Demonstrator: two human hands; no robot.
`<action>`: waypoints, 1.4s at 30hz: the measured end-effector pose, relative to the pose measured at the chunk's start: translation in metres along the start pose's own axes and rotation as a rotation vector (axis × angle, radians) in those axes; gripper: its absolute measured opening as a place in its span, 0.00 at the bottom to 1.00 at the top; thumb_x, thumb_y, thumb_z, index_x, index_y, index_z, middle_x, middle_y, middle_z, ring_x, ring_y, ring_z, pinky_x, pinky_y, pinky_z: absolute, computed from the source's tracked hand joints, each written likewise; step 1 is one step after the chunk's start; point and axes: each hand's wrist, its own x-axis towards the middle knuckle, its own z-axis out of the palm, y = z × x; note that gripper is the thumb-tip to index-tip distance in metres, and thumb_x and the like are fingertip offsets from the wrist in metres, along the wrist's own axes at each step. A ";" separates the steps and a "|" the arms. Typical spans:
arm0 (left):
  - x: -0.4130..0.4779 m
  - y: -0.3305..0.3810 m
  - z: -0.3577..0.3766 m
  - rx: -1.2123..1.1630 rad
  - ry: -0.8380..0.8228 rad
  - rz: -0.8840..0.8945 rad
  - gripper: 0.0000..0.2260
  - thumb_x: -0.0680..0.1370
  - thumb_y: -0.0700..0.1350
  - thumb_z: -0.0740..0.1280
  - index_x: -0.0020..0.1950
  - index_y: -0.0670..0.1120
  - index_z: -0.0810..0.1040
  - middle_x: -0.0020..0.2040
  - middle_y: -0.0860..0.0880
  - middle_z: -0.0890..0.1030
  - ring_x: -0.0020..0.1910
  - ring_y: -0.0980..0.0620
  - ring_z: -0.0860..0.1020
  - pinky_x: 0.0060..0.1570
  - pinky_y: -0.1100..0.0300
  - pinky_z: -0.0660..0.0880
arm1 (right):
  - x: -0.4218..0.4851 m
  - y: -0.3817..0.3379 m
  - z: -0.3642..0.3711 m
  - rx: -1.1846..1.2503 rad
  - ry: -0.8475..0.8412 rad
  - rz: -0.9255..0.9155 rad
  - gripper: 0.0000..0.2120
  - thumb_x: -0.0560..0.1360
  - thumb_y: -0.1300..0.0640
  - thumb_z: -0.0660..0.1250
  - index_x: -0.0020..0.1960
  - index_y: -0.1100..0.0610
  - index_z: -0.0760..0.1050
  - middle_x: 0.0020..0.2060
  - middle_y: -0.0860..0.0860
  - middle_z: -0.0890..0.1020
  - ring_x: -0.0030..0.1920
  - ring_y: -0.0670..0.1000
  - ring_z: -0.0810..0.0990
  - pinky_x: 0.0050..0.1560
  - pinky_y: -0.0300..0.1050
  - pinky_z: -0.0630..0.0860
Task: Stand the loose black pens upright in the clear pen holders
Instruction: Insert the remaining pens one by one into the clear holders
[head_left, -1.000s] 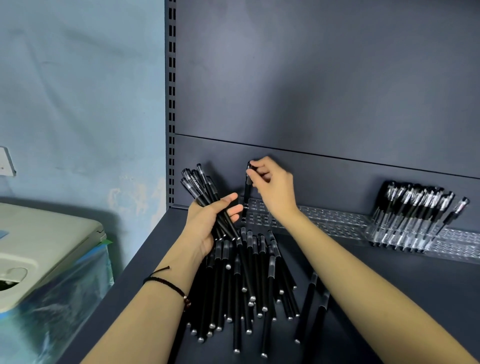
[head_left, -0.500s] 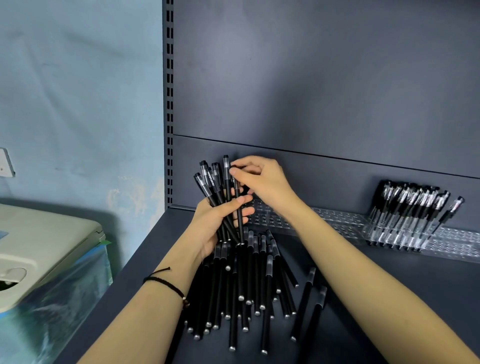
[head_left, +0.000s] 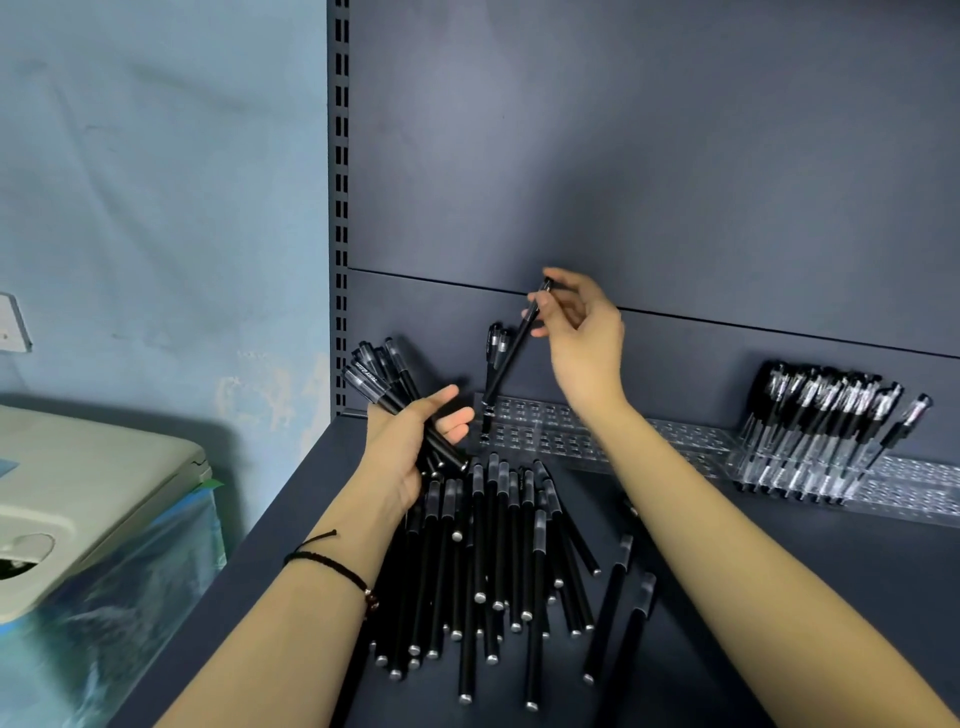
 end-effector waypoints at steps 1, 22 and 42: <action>0.000 0.000 0.000 0.004 -0.008 -0.005 0.15 0.78 0.32 0.65 0.65 0.35 0.70 0.45 0.44 0.84 0.34 0.48 0.85 0.31 0.60 0.81 | -0.001 0.001 0.000 -0.024 0.000 -0.014 0.10 0.78 0.64 0.65 0.56 0.52 0.76 0.44 0.54 0.82 0.44 0.51 0.83 0.40 0.38 0.79; -0.014 0.002 0.007 0.094 -0.282 -0.037 0.09 0.78 0.37 0.67 0.58 0.40 0.77 0.48 0.43 0.86 0.45 0.45 0.85 0.45 0.55 0.82 | -0.009 -0.013 0.011 -0.176 -0.313 0.070 0.12 0.78 0.54 0.66 0.61 0.52 0.79 0.48 0.44 0.84 0.53 0.41 0.80 0.56 0.38 0.74; -0.005 0.001 0.004 0.107 -0.101 -0.045 0.04 0.82 0.39 0.61 0.47 0.43 0.73 0.42 0.50 0.86 0.27 0.55 0.80 0.21 0.66 0.70 | 0.013 0.007 -0.005 -0.141 -0.011 -0.005 0.06 0.78 0.61 0.66 0.52 0.52 0.74 0.43 0.51 0.83 0.43 0.48 0.83 0.52 0.52 0.80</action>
